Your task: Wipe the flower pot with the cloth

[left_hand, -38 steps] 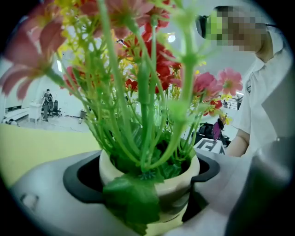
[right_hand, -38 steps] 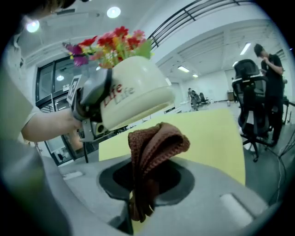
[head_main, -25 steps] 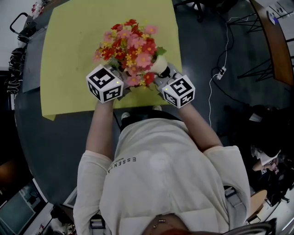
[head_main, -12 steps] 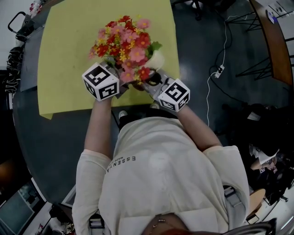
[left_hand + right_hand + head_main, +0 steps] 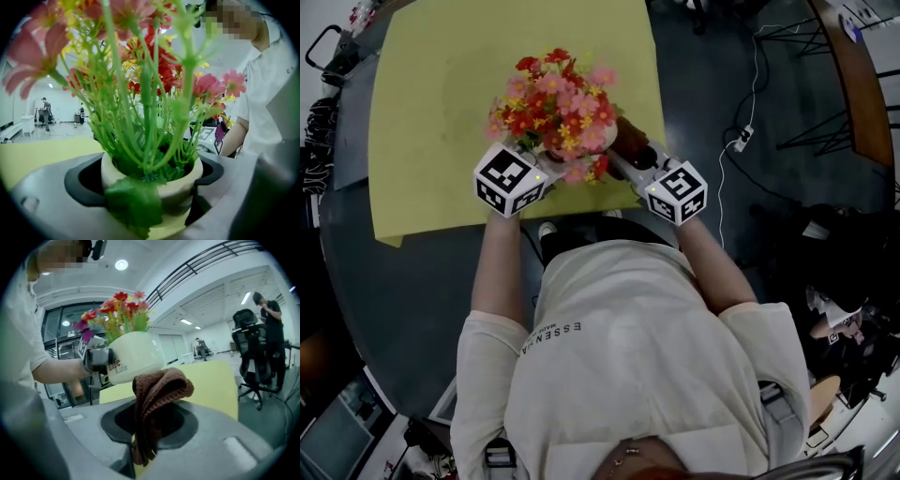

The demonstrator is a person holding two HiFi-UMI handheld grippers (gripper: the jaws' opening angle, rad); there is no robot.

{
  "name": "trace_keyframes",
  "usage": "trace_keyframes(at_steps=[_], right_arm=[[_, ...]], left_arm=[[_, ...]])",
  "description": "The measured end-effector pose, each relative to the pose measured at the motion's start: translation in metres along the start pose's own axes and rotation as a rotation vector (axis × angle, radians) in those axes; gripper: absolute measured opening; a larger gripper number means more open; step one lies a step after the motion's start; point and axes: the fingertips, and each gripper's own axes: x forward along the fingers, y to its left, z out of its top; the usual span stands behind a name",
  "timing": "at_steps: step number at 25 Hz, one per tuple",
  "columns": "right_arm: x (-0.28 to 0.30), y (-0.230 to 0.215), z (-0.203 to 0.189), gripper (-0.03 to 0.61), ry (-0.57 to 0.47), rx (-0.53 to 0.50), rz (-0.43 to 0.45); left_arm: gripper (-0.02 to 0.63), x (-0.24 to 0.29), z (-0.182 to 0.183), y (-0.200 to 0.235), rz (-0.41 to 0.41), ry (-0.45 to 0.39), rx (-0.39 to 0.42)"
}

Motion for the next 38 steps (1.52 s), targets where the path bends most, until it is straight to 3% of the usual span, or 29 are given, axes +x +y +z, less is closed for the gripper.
trace_keyframes(at_steps=[4,8,16,20,27,33,35,37,38], right_arm=[[-0.013,-0.036,-0.009,0.061,0.013,0.059,-0.12],[-0.021,-0.054,-0.016,0.061,0.04,0.079,-0.173],[-0.01,-0.054,-0.042,0.061,0.119,0.127,-0.233],[-0.008,-0.054,-0.051,0.061,0.154,0.117,-0.225],[-0.009,-0.061,-0.052,0.061,0.164,0.106,-0.247],[-0.004,-0.06,-0.053,0.061,0.162,0.12,-0.257],[-0.002,-0.06,-0.052,0.061,0.158,0.125,-0.258],[-0.003,-0.059,-0.052,0.061,0.154,0.127,-0.258],[-0.003,-0.059,-0.051,0.061,0.15,0.126,-0.259]], left_arm=[[0.568,0.002,-0.038,0.006,0.009,0.049,0.038],[0.568,0.009,-0.079,0.015,0.017,0.062,0.082],[0.568,0.02,-0.165,0.032,-0.094,0.156,0.104],[0.568,0.026,-0.176,0.027,-0.119,0.16,0.118],[0.563,0.032,-0.181,0.031,-0.125,0.12,0.067],[0.561,0.034,-0.183,0.031,-0.128,0.153,0.078],[0.569,0.035,-0.184,0.034,-0.112,0.16,0.073],[0.63,0.034,-0.184,0.039,-0.062,0.162,0.065],[0.63,0.032,-0.184,0.042,-0.032,0.161,0.066]])
